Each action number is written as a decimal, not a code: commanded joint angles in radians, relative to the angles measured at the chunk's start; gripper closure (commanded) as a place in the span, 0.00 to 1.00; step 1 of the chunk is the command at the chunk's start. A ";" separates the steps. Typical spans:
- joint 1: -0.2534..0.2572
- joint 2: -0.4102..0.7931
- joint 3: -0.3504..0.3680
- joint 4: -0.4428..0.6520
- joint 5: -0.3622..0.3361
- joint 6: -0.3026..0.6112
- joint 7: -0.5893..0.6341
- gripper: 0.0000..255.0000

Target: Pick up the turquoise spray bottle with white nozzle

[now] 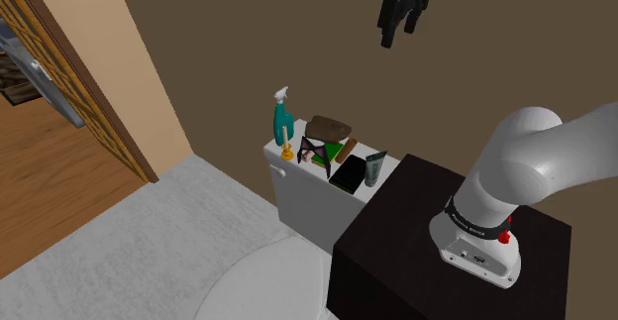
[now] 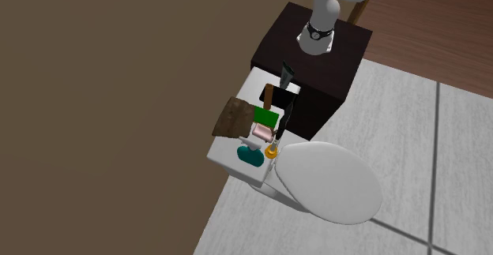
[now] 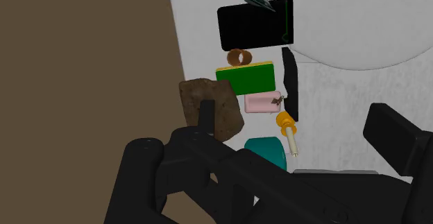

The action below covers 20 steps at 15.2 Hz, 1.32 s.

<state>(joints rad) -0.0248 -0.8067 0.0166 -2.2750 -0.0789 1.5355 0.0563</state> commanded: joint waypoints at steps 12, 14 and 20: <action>-0.076 0.322 0.193 0.040 0.062 0.246 0.444 0.00; -0.091 0.395 0.223 0.069 0.058 0.283 0.524 0.00; -0.130 0.633 0.289 0.195 0.010 0.365 0.767 0.00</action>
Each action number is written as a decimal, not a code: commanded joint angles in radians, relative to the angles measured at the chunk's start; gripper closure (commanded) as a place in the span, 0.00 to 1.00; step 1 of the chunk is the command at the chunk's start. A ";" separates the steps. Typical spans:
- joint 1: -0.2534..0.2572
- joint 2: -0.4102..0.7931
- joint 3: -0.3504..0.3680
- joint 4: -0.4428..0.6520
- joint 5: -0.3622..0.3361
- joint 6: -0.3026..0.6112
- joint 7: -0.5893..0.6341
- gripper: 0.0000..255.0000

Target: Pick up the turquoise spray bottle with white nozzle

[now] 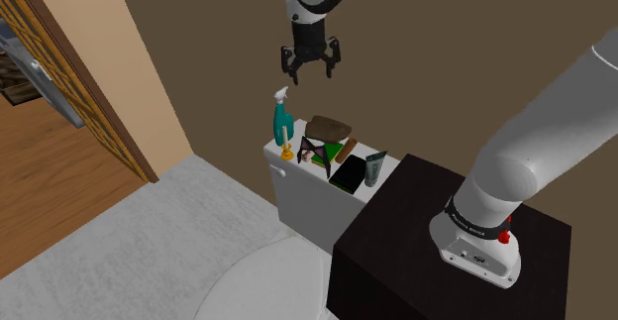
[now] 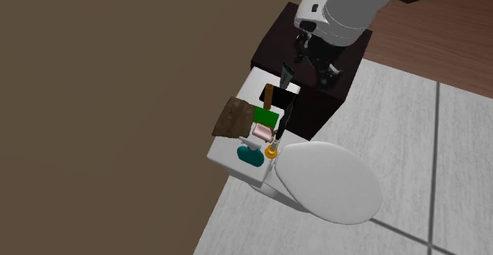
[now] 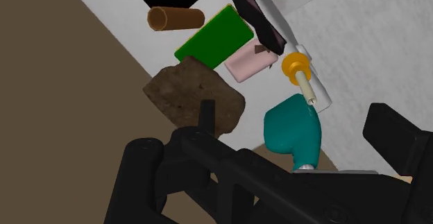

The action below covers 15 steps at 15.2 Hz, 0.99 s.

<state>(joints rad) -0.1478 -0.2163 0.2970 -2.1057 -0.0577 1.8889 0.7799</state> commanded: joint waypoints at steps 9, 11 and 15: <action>-0.006 0.419 0.017 0.309 -0.128 0.049 0.376 0.00; 0.003 0.502 0.004 0.386 -0.148 0.044 0.436 0.00; 0.026 0.667 -0.030 0.561 -0.175 0.022 0.541 0.00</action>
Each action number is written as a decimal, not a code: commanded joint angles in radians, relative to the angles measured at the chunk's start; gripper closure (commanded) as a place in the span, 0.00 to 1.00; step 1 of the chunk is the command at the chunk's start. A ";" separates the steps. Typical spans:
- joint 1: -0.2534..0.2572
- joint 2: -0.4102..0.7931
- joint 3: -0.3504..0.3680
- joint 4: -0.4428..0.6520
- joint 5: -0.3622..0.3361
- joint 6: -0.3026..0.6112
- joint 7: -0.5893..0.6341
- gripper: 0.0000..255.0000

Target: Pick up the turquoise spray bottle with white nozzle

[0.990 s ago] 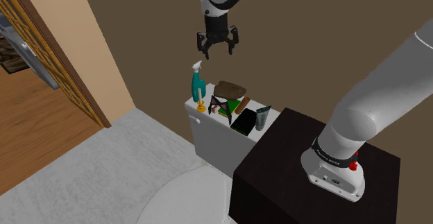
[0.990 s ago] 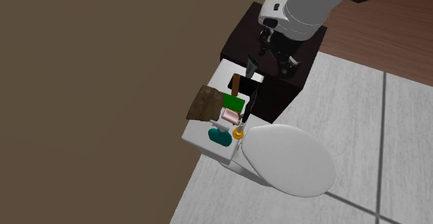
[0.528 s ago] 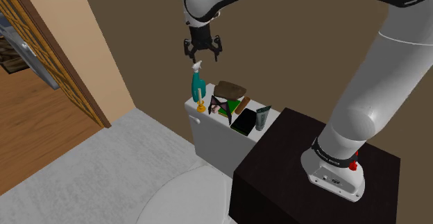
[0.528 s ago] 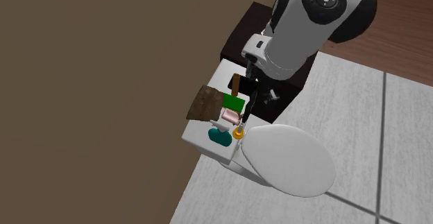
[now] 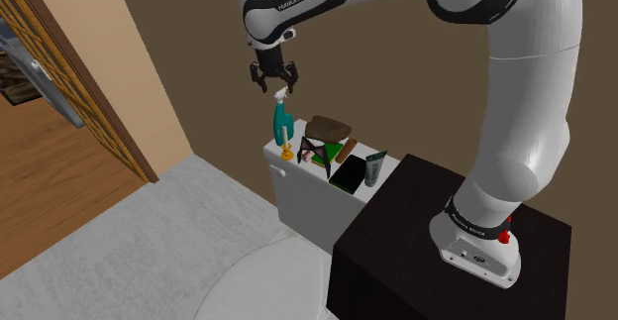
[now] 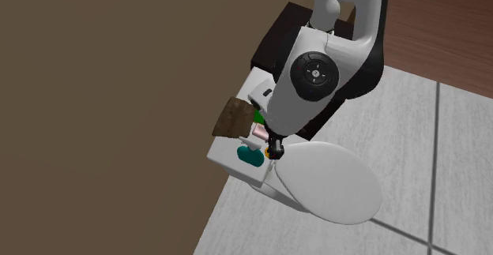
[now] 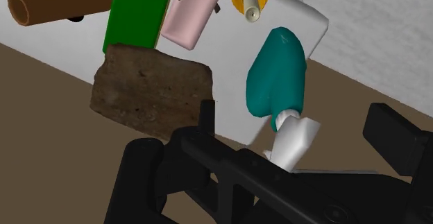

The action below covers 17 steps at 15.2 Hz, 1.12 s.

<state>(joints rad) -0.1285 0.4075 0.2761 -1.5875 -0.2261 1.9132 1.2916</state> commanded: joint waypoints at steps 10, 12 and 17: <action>0.017 0.154 -0.033 0.081 -0.026 0.064 0.084 0.00; 0.017 0.156 -0.034 0.084 -0.026 0.062 0.084 1.00; 0.018 0.156 -0.033 0.085 -0.026 0.062 0.084 1.00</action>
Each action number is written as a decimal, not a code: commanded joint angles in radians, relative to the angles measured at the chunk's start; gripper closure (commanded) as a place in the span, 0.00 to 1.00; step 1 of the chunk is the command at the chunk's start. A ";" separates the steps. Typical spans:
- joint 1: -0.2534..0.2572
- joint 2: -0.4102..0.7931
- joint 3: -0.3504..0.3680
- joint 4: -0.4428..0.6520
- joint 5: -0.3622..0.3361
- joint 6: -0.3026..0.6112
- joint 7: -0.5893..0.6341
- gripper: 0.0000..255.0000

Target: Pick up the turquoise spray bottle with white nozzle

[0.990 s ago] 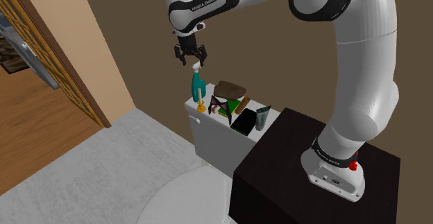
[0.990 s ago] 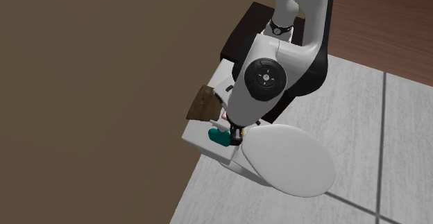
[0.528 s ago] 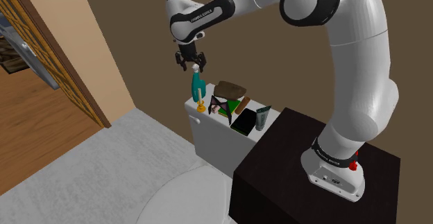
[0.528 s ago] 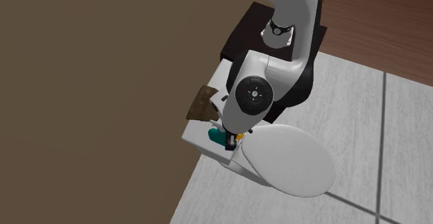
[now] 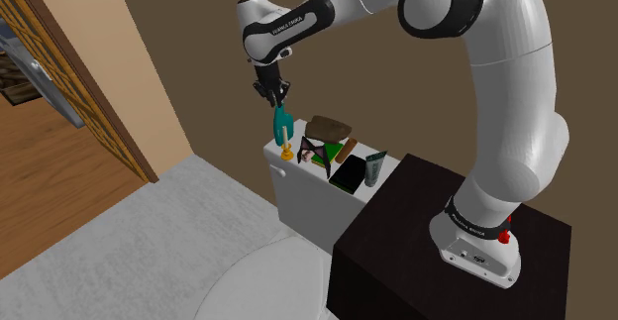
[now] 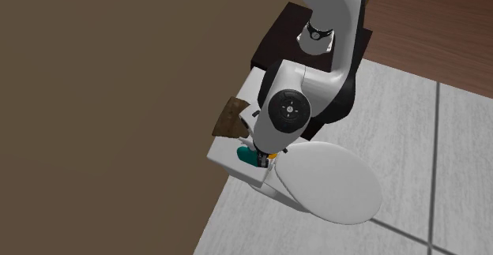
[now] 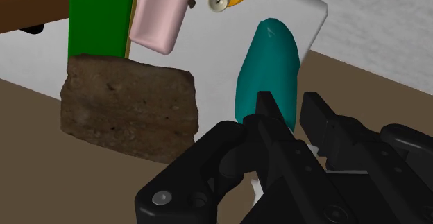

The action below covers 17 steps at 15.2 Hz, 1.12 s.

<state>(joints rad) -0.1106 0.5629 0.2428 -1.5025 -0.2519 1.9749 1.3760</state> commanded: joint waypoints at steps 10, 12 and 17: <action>-0.001 -0.029 0.005 0.034 0.010 -0.063 -0.012 1.00; -0.001 -0.037 0.006 0.049 0.014 -0.085 -0.016 1.00; 0.000 -0.053 0.010 0.093 0.020 -0.143 -0.025 1.00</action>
<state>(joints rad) -0.1110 0.5128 0.2517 -1.4209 -0.2330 1.8456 1.3533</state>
